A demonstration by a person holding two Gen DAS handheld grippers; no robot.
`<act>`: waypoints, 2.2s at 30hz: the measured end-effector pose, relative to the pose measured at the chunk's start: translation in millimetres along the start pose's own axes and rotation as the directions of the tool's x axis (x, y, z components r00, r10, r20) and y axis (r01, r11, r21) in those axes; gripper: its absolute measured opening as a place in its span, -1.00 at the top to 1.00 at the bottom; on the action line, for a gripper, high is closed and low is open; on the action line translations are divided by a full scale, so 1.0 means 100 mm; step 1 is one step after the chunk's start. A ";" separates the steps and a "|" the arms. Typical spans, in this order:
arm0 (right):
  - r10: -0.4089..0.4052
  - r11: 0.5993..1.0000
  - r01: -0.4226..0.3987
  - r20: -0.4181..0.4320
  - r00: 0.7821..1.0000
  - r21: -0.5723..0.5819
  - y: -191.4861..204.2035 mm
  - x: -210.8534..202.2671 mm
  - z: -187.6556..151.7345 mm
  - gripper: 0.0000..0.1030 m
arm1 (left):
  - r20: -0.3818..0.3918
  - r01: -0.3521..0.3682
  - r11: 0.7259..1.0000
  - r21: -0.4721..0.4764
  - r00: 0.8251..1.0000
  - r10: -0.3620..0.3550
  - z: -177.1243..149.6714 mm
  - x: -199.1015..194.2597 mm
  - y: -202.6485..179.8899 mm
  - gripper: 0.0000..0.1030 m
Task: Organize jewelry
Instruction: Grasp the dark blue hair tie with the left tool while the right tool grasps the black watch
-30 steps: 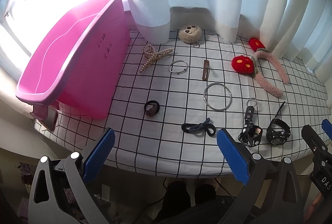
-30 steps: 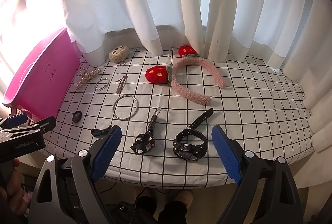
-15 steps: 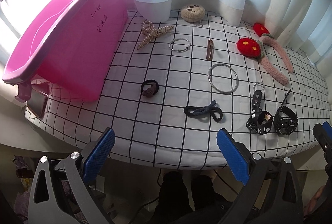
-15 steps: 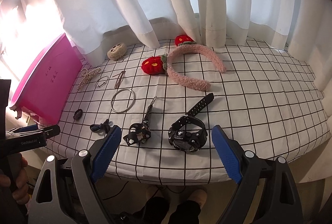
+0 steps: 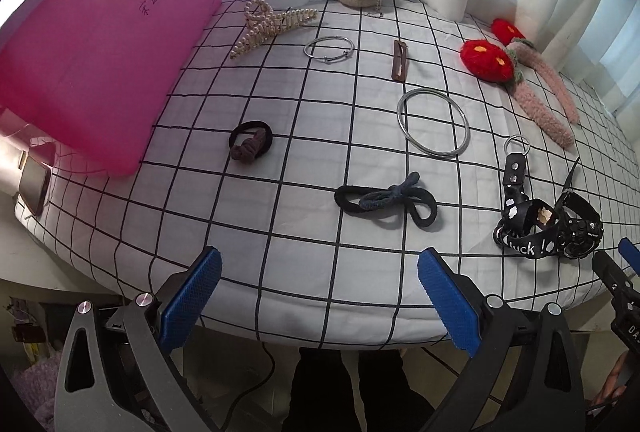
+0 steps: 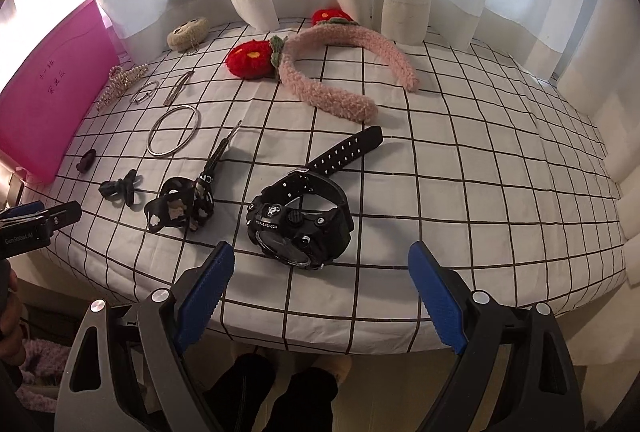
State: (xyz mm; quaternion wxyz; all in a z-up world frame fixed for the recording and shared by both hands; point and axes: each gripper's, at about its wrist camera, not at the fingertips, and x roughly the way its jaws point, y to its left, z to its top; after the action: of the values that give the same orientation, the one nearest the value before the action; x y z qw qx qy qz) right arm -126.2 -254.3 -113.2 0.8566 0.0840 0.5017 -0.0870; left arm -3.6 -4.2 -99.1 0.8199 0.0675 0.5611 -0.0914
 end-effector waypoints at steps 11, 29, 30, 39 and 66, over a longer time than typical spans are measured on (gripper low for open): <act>0.024 0.999 -0.023 -0.031 0.999 0.021 0.00 0.34 0.01 -0.64 | 0.025 -0.007 1.000 0.005 1.000 0.007 0.07 0.27 -0.16 -0.88; -0.009 1.000 0.009 -0.025 1.000 0.004 0.05 0.60 0.06 -0.64 | 0.054 0.005 1.000 0.006 0.999 -0.005 0.21 0.59 -0.32 -0.89; -0.018 1.000 0.018 -0.023 1.000 -0.002 0.06 0.61 0.06 -0.64 | 0.056 0.013 1.000 0.003 0.998 -0.013 0.21 0.59 -0.32 -0.89; -0.044 0.999 0.044 -0.004 0.999 -0.023 0.06 0.67 0.06 -0.83 | 0.104 0.025 1.000 -0.005 0.994 -0.024 0.14 0.60 -0.32 -0.90; 0.029 0.999 -0.028 0.036 0.999 -0.041 0.08 0.57 0.05 -0.32 | 0.111 0.071 0.997 0.042 0.991 -0.075 0.19 0.48 -0.35 0.89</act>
State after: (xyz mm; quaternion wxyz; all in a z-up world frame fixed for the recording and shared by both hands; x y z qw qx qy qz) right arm -92.5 -251.0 -159.7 0.8683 0.0723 0.4863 -0.0663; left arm 22.3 -46.3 -137.3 0.8449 0.0572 0.5143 -0.1357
